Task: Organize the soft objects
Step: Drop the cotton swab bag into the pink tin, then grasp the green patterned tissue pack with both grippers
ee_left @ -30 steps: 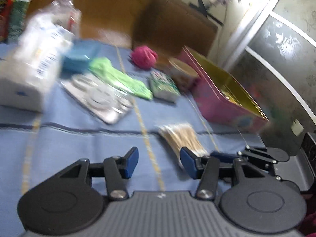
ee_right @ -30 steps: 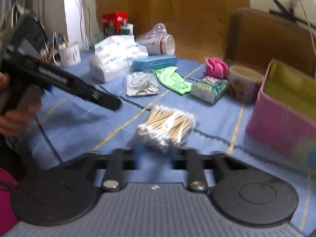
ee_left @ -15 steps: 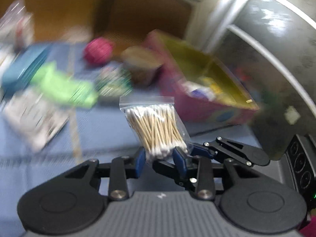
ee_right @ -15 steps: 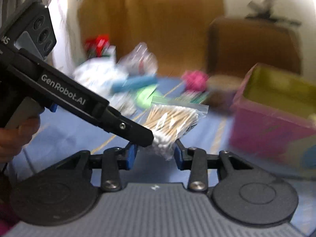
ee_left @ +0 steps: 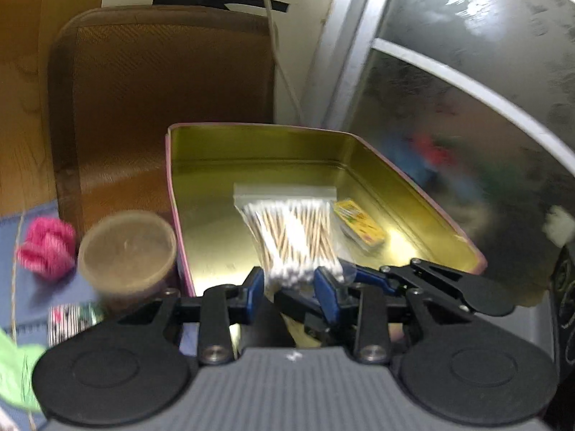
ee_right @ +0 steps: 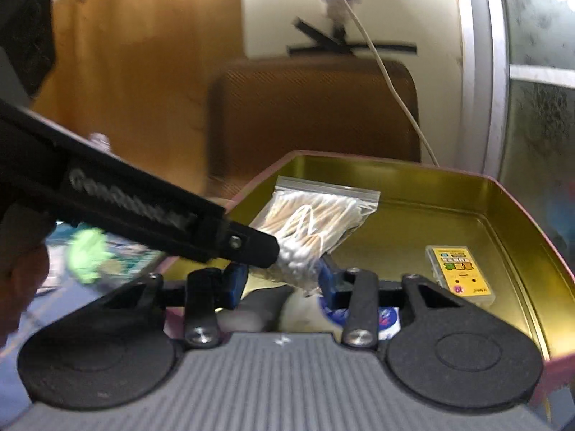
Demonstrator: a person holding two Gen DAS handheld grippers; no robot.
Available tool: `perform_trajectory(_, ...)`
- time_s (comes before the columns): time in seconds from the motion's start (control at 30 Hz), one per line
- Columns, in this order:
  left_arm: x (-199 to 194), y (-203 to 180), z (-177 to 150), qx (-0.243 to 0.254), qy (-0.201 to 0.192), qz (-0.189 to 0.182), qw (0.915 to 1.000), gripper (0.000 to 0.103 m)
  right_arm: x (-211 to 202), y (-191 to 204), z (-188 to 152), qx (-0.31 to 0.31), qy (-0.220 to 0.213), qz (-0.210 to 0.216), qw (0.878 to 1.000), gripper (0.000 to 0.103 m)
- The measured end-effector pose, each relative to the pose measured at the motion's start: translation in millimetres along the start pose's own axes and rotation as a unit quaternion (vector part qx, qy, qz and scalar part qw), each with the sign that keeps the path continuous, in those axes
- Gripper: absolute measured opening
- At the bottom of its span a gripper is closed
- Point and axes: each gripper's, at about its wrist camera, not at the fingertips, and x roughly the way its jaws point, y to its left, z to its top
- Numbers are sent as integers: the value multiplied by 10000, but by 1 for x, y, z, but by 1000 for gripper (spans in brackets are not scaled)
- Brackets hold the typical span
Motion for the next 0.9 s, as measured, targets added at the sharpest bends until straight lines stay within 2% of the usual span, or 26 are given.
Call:
perform_trajectory(0.07, 9, 2, 5, 18, -83, 228, 9997, 34, 18, -1, 3, -117, 62, -390, 9992, 63)
perform_trajectory(0.13, -3, 13, 4, -278, -176, 104, 9994, 34, 18, -1, 1, -73, -1, -679, 9977, 64)
perform_trajectory(0.23, -45, 33, -11, -436, -493, -134, 9977, 34, -9, -4, -4, 339, -339, -468, 9978, 62)
perform_trajectory(0.27, -64, 44, -21, -503, -629, -158, 9966, 34, -22, -1, -7, 428, -505, -370, 9971, 59)
perform_trajectory(0.3, -81, 57, -32, -600, -735, -125, 9954, 34, -33, 3, -9, 480, -637, -245, 9965, 50)
perform_trajectory(0.33, -97, 69, -42, -710, -816, -22, 9941, 34, -44, 9, -12, 517, -733, -31, 9960, 45)
perform_trajectory(0.4, -123, 95, -70, -926, -896, 322, 9911, 34, -53, 21, -14, 527, -760, 432, 9948, 28)
perform_trajectory(0.5, -147, 124, -109, -1162, -837, 974, 9849, 34, -46, 54, -17, 379, -431, 1100, 9923, 23)
perform_trajectory(0.57, -158, 140, -130, -1399, -748, 1078, 9814, 34, -33, 79, -14, 270, -186, 1324, 9907, 23)
perform_trajectory(0.63, -168, 151, -148, -1630, -741, 1045, 9783, 34, -15, 106, -12, 77, -6, 1197, 9928, 27)
perform_trajectory(0.7, -175, 157, -160, -1771, -762, 1052, 9756, 34, 5, 130, -7, -16, 132, 1007, 9948, 57)
perform_trajectory(0.73, -178, 161, -165, -1835, -766, 1025, 9746, 34, 13, 137, -4, 20, 177, 871, 9960, 64)
perform_trajectory(0.77, -178, 166, -169, -1890, -762, 992, 9740, 34, 24, 145, -2, 31, 216, 725, 9971, 68)
perform_trajectory(0.83, -179, 171, -174, -1960, -754, 932, 9733, 34, 41, 158, -3, -112, 319, 452, 9984, 70)
perform_trajectory(0.9, -182, 176, -179, -1980, -731, 880, 9735, 34, 60, 163, -8, -211, 660, 116, 9975, 68)
